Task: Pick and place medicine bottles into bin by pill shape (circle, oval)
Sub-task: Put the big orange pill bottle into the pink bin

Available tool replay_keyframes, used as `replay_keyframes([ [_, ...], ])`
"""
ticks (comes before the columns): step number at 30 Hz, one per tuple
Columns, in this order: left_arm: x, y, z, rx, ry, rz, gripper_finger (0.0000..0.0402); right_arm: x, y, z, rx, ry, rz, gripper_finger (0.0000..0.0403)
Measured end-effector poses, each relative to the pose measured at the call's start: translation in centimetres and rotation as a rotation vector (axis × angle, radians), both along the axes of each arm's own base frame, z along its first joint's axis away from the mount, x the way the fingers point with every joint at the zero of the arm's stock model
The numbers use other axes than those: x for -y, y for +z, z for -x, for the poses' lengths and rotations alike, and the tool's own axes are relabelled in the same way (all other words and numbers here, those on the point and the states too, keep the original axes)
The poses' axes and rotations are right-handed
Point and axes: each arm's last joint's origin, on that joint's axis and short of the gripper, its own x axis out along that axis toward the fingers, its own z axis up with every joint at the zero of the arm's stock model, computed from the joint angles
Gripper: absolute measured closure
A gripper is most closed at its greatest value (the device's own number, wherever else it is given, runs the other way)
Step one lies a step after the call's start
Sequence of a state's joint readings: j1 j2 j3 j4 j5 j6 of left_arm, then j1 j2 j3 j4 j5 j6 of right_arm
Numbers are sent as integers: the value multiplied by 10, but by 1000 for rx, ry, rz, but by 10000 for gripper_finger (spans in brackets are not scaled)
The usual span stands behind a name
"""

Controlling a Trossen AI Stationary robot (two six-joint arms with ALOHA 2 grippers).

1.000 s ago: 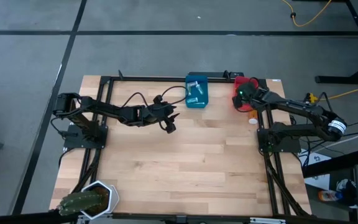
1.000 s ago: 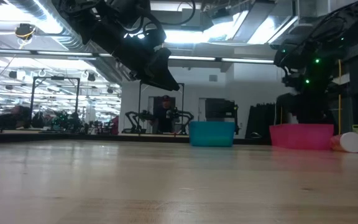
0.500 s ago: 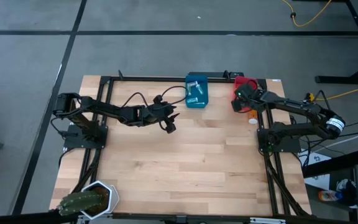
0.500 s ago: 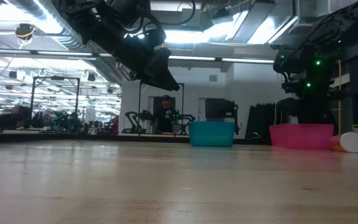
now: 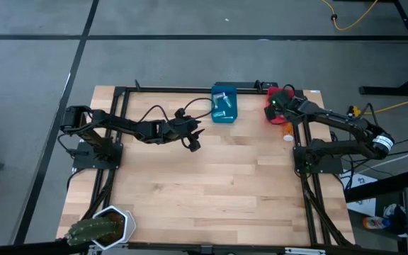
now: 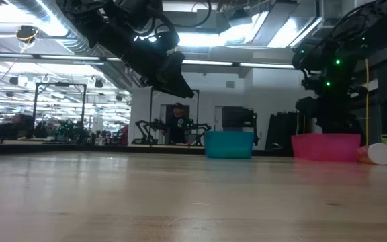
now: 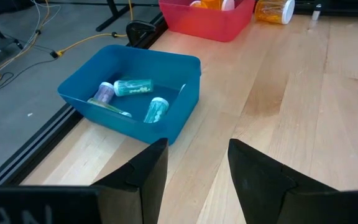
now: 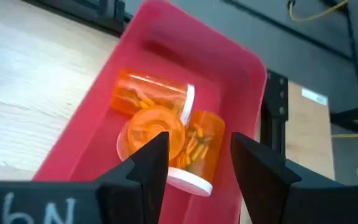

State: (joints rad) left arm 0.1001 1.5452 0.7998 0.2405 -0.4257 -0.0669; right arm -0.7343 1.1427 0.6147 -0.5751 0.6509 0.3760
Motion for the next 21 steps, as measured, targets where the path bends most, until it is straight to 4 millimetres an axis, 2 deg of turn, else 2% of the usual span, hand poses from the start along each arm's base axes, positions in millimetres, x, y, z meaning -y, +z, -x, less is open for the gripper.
replay_keyframes([
  [12, 0, 0, 0, 0, 0, 0, 239, 9, -19, -5, -40, -14, -105, 230],
  [21, 0, 0, 0, 0, 0, 0, 239, -1, -20, -4, -54, -22, -150, 230],
])
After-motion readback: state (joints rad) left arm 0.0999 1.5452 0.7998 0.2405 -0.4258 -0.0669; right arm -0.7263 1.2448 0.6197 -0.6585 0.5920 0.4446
